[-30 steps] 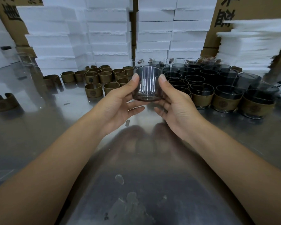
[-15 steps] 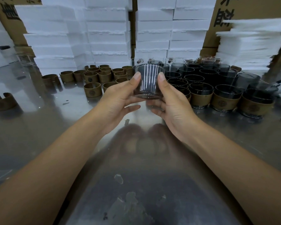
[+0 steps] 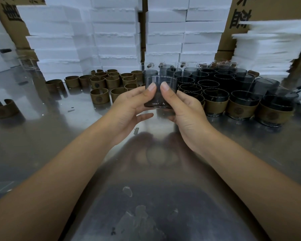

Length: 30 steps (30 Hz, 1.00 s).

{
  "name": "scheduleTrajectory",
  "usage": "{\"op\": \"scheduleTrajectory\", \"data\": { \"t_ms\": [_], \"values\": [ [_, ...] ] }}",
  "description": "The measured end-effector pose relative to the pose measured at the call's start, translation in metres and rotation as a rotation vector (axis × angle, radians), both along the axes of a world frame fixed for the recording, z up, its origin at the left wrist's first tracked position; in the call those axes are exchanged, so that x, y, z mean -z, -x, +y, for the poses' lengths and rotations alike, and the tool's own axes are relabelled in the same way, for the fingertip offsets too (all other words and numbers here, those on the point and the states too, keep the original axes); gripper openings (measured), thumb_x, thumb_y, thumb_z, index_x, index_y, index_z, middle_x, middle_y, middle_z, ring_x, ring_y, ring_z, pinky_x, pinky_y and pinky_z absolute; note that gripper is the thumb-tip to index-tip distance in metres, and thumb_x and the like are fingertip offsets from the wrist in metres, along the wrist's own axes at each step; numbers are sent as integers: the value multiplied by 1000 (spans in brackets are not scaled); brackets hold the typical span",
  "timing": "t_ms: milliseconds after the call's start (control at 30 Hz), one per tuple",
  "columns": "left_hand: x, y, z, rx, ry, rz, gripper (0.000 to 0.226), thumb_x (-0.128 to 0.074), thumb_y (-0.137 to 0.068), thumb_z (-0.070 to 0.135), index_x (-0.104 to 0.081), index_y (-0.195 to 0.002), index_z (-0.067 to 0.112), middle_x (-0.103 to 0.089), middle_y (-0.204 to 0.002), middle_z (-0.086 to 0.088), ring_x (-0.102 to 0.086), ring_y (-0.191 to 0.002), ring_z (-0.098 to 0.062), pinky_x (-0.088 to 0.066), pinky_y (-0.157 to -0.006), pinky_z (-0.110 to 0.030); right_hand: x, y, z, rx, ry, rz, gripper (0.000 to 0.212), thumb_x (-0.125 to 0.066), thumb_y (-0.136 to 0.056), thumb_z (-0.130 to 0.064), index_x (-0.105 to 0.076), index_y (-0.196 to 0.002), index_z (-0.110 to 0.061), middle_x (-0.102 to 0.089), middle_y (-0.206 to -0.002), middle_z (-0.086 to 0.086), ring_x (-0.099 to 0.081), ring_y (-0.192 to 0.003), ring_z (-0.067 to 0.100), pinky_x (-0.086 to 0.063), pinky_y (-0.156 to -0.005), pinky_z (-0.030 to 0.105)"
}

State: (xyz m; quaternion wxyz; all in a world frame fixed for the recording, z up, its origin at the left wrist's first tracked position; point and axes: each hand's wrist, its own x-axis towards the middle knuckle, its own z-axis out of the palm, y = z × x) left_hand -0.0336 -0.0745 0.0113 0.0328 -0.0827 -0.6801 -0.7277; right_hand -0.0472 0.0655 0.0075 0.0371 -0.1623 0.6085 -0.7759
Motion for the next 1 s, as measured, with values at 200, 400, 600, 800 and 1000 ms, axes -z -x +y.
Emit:
{"op": "scheduleTrajectory", "data": {
  "t_ms": [200, 400, 600, 800, 1000],
  "values": [
    [0, 0, -3, 56, -61, -42, 53, -56, -75, 49, -64, -119, 22, -69, -113, 2, -65, -97, -9, -46, -93, -33, -2, 2, 3, -55, 79, -71, 22, -66, -81, -38, -73, -88, -19, -72, -77, -7, -64, -67, 3, -47, -58, 13],
    [3, 4, -7, 98, -150, -85, 36, -56, -75, 50, -70, -99, 27, -72, -100, 4, -66, -97, -10, -48, -92, -34, -1, 7, 4, 5, 36, -139, 18, -66, -81, -43, -74, -77, -28, -66, -74, -11, -49, -73, 8, -38, -65, 20],
    [5, 7, -5, -58, -29, -36, 40, -61, -71, 53, -71, -97, 24, -74, -99, 5, -69, -93, -8, -49, -84, -31, 3, 7, 2, 25, -28, -92, 20, -62, -86, -45, -71, -95, -30, -70, -88, -11, -59, -84, 10, -44, -77, 24],
    [6, 7, -5, -126, 14, -23, 18, -59, -88, 37, -69, -94, 24, -73, -89, 8, -67, -85, -4, -47, -81, -29, 4, 4, 2, 67, -44, -95, 41, -69, -83, -37, -55, -120, -25, -71, -100, -3, -69, -93, 12, -47, -69, 19],
    [7, 5, -3, -56, 26, 15, 33, -66, -67, 50, -74, -88, 26, -72, -95, 8, -63, -97, -10, -49, -81, -28, 5, 3, 0, 50, -156, -17, 21, -69, -78, -46, -70, -91, -28, -71, -90, -15, -63, -94, 3, -46, -83, 23]
  ]
}}
